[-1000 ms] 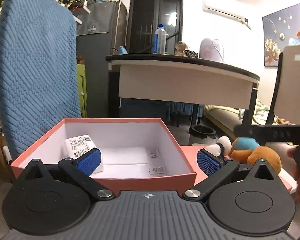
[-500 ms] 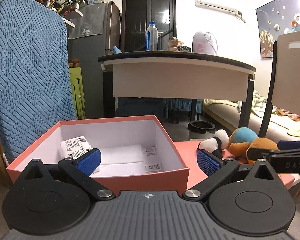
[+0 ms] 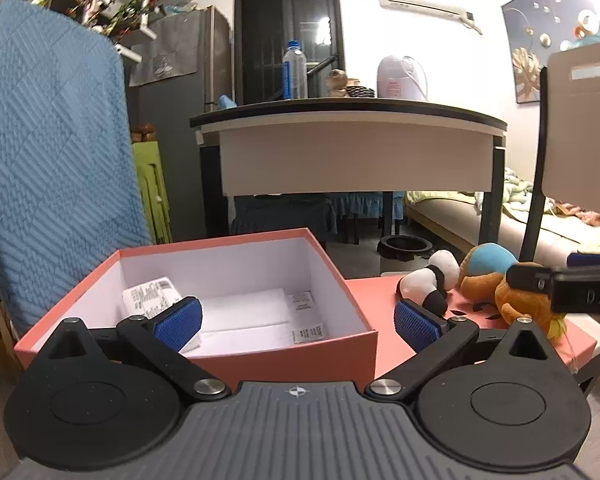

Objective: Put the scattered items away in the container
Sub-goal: 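Withdraw the right gripper from the box back toward the lid, then lower the left gripper onto the panda plush and grasp it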

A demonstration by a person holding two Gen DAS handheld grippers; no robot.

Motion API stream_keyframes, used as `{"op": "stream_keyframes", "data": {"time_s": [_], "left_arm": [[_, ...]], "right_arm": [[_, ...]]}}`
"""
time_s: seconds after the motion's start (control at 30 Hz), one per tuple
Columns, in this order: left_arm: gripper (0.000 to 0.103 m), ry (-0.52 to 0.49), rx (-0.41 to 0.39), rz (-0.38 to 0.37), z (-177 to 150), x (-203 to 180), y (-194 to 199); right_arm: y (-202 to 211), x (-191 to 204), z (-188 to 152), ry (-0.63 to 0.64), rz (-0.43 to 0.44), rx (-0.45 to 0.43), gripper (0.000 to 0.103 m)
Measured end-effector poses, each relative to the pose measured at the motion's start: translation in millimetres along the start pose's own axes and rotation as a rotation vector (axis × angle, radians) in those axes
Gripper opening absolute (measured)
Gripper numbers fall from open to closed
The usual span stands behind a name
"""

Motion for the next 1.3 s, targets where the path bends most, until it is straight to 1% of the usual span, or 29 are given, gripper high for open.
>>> {"op": "stream_keyframes", "data": {"time_s": [0.1,0.2,0.4,0.5,0.53,0.6,0.73,0.83,0.93,1.03,1.1,1.23,1.3], "left_arm": [[0.103,-0.044,0.013,-0.036,5.2,-14.4,-7.6],[0.103,-0.061,0.036,-0.091,12.7,-31.8,-18.6],[0.103,-0.090,0.092,-0.171,32.4,-69.7,-52.7],[0.103,-0.064,0.136,-0.211,36.5,-89.2,-76.9],[0.103,-0.063,0.143,-0.214,38.2,-96.2,-86.7],[0.103,-0.065,0.162,-0.205,40.0,-109.4,-108.0],[0.102,-0.033,0.245,-0.207,32.4,-135.1,-147.4],[0.097,-0.027,0.289,-0.204,22.8,-152.8,-172.8],[0.089,-0.007,0.331,-0.159,13.5,-161.5,-198.8],[0.085,0.037,0.357,-0.125,8.1,-164.9,-221.9],[0.083,0.069,0.372,-0.118,5.7,-167.8,-235.3],[0.083,0.075,0.383,-0.094,0.4,-174.3,-257.6],[0.081,0.077,0.388,-0.075,-3.3,-176.3,-265.2]], "right_arm": [[3.1,-7.2,6.7,-0.019,-0.021,-0.027,0.103],[6.0,-18.5,14.6,-0.046,-0.050,-0.059,0.103],[15.9,-45.9,29.3,-0.102,-0.114,-0.114,0.103],[24.8,-58.1,36.9,-0.112,-0.142,-0.151,0.103],[28.2,-62.6,39.8,-0.115,-0.152,-0.167,0.103],[33.2,-71.1,44.8,-0.117,-0.171,-0.196,0.103],[37.9,-88.2,50.4,-0.136,-0.203,-0.221,0.103],[36.9,-96.9,50.4,-0.149,-0.215,-0.221,0.103],[34.8,-102.4,49.7,-0.155,-0.216,-0.217,0.103],[31.8,-107.0,48.9,-0.162,-0.219,-0.211,0.103],[29.9,-110.0,48.4,-0.171,-0.221,-0.208,0.103],[27.0,-111.1,46.6,-0.188,-0.221,-0.197,0.103],[26.3,-111.2,45.9,-0.191,-0.217,-0.193,0.103]]}}
Point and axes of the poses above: each gripper's, at about its wrist camera, not at the fingertips, and y roughly against the way its jaws point, x to its left, z to its top, the point moved 6 cm from there along -y, roughly the way its jaws point, and after that the axes turned 8 degrees about -x, right-handed, at the moved point
